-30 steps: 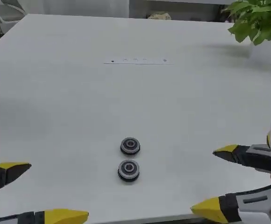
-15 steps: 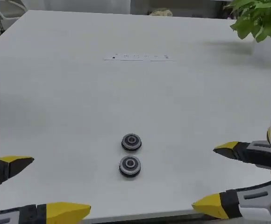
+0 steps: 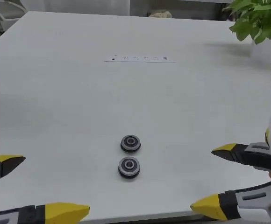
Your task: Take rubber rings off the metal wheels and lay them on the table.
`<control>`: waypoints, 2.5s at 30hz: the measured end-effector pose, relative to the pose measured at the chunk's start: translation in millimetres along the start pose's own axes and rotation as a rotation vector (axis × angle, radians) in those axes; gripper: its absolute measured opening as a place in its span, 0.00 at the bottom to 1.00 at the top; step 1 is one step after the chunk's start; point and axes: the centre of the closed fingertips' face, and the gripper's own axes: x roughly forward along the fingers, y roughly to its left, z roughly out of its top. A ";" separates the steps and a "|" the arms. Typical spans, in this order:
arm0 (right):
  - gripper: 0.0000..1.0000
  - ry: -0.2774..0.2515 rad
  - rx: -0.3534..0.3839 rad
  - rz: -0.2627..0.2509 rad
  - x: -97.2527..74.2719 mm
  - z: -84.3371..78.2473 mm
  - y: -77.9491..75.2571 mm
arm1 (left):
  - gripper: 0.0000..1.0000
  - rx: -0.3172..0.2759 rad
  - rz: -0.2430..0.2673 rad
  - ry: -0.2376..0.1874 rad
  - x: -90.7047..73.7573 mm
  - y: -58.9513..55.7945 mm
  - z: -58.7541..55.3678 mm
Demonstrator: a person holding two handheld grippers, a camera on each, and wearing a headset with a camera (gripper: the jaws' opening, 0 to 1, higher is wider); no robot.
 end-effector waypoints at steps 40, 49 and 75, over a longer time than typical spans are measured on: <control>0.76 0.003 0.008 -0.020 -0.8 -1.2 -4.9 | 0.96 -0.028 -0.018 0.023 1.3 -8.2 -1.0; 0.76 0.032 0.007 -0.039 -0.3 -5.8 -8.0 | 0.97 -0.039 -0.036 0.006 0.9 -9.6 1.1; 0.74 0.101 -0.023 -0.049 1.1 -16.4 -8.0 | 0.99 -0.022 -0.040 0.020 1.6 -7.7 -1.2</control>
